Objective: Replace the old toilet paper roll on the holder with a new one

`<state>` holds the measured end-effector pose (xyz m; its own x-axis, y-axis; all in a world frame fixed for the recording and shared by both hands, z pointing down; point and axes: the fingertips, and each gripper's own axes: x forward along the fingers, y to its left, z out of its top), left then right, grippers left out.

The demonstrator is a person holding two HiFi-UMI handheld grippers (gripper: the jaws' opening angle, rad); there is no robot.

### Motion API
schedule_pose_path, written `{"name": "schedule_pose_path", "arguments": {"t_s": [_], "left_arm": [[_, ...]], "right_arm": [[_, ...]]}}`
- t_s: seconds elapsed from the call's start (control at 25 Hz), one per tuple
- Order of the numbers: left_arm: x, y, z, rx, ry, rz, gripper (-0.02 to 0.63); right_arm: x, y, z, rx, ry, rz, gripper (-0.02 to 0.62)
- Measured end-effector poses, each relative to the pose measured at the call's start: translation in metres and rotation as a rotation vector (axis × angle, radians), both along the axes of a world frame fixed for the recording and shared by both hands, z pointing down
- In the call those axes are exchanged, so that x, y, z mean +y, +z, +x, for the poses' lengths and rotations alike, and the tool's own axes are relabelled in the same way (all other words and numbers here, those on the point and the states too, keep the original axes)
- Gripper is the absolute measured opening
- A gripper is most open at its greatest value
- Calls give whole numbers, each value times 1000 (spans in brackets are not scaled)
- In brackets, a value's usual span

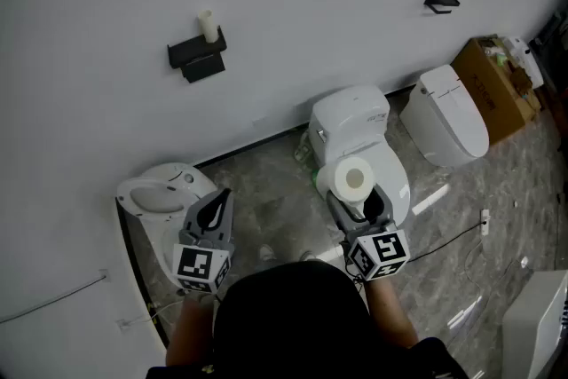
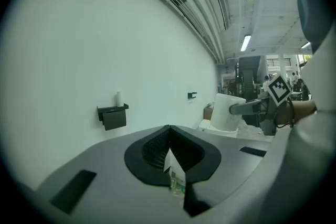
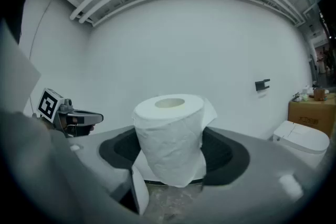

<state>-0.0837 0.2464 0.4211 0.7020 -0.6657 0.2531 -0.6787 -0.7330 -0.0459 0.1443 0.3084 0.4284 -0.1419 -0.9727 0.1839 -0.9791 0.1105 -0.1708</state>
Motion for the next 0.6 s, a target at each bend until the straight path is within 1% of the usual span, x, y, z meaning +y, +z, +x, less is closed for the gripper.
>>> {"name": "schedule_pose_path", "arguments": {"t_s": [0.32, 0.48, 0.6], "left_arm": [[-15, 7, -27, 16, -1, -18, 14], [-22, 11, -44, 25, -2, -30, 14], [-29, 20, -59, 32, 6, -49, 14]], "right_arm": [[-16, 0, -31, 8, -9, -2, 347], [-26, 2, -42, -48, 4, -8, 347], [-36, 5, -53, -65, 18, -17, 348]]}}
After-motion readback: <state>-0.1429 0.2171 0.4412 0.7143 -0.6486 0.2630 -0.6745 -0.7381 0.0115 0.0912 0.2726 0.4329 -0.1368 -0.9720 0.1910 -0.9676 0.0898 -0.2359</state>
